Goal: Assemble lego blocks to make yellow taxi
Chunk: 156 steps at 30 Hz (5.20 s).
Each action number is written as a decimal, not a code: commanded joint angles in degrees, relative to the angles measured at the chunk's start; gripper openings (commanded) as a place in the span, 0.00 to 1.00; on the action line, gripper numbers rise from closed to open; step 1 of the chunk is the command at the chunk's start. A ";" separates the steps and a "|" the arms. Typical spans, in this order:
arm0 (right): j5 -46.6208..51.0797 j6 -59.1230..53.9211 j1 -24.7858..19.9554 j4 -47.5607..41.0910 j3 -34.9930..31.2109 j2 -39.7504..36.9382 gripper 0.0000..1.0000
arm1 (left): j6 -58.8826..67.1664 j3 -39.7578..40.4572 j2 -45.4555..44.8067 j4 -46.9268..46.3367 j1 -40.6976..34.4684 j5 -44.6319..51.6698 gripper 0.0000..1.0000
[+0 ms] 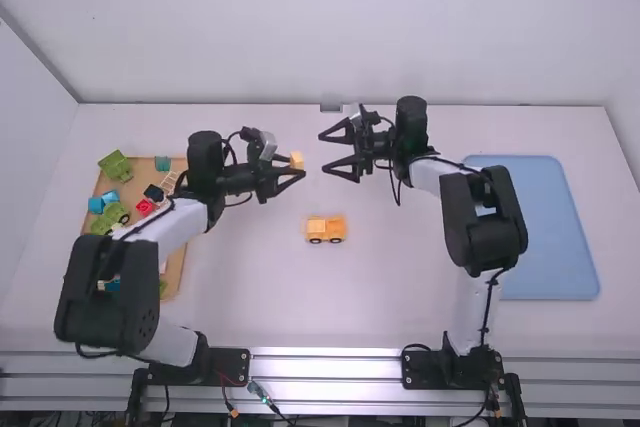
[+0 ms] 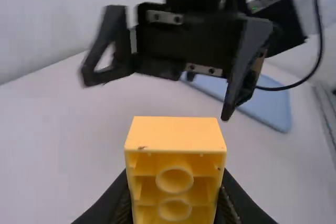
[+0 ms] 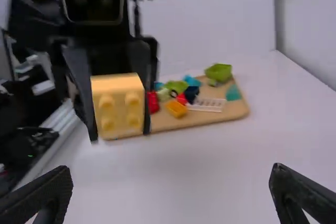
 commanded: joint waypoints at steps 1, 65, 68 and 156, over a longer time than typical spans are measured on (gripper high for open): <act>-4.33 8.37 0.83 2.49 0.55 0.44 0.99 | -4.31 -0.42 4.63 6.01 -1.62 9.38 0.02; 50.14 -12.46 -1.62 -42.38 1.49 -8.81 0.05 | -1.49 3.87 10.73 5.64 -3.21 -2.47 0.99; 60.11 -23.39 -0.02 -57.09 2.86 -12.50 0.05 | -1.70 3.87 10.73 4.92 -3.21 -6.25 0.99; 32.98 -66.77 -9.25 -46.73 -28.79 -21.79 0.99 | 31.43 0.79 10.73 -9.64 7.23 15.61 0.99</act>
